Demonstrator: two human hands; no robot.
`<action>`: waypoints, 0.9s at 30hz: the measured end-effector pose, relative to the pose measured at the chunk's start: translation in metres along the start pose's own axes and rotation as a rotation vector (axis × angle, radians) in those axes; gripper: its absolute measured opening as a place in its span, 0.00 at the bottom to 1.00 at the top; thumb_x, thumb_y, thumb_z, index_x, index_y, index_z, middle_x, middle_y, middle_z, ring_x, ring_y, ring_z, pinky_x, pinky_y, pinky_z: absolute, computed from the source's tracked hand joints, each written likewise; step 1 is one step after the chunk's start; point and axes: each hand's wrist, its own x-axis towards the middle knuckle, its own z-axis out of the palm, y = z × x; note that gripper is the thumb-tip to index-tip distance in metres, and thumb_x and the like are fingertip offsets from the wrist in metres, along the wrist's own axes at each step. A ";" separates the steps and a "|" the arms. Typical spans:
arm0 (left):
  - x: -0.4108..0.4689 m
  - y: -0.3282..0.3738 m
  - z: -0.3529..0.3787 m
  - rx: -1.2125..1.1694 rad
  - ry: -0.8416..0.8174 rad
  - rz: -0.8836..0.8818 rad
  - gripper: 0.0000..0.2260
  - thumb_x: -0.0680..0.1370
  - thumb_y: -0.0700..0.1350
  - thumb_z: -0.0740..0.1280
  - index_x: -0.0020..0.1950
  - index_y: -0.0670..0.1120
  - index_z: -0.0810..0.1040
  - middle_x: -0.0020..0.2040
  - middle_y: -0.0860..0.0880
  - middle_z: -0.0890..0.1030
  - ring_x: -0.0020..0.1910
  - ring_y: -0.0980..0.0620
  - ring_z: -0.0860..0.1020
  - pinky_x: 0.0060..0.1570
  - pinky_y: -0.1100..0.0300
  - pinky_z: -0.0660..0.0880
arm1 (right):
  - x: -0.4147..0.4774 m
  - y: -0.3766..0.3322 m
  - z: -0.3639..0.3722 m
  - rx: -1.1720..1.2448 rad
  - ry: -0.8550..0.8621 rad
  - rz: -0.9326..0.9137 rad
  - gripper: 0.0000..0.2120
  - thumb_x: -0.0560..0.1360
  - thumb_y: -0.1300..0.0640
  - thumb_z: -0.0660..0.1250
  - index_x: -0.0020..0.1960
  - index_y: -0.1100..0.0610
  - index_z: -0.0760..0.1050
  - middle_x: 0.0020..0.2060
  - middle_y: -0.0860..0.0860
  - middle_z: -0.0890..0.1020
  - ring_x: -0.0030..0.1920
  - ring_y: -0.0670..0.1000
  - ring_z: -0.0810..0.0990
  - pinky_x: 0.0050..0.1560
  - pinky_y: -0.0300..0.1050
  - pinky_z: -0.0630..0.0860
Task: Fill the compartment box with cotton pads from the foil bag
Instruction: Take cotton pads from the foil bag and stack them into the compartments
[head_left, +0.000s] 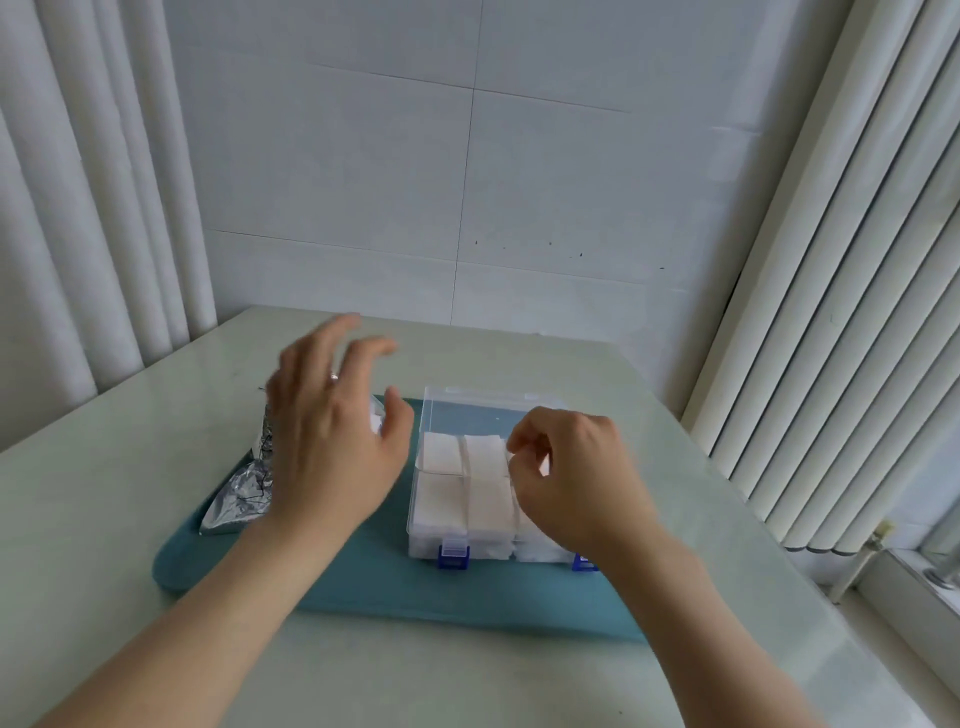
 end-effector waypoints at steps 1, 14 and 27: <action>0.003 -0.007 0.000 0.032 -0.018 -0.109 0.23 0.73 0.43 0.75 0.68 0.46 0.78 0.75 0.41 0.71 0.73 0.36 0.69 0.68 0.41 0.66 | -0.002 -0.003 0.004 0.025 0.022 -0.037 0.09 0.74 0.60 0.65 0.47 0.50 0.83 0.37 0.42 0.80 0.37 0.45 0.76 0.42 0.45 0.78; 0.009 -0.049 0.001 -0.252 -0.364 -0.624 0.28 0.80 0.40 0.64 0.80 0.46 0.64 0.77 0.43 0.66 0.74 0.41 0.68 0.71 0.54 0.63 | 0.009 -0.043 0.041 0.168 -0.060 -0.199 0.17 0.82 0.65 0.61 0.62 0.52 0.83 0.56 0.45 0.85 0.54 0.46 0.80 0.57 0.37 0.75; 0.012 -0.067 0.002 -0.331 -0.327 -0.648 0.23 0.80 0.33 0.58 0.75 0.43 0.72 0.73 0.44 0.77 0.72 0.44 0.74 0.67 0.60 0.67 | 0.074 -0.090 0.090 -0.037 -0.308 -0.234 0.21 0.81 0.58 0.65 0.73 0.51 0.76 0.69 0.48 0.80 0.70 0.54 0.74 0.71 0.51 0.67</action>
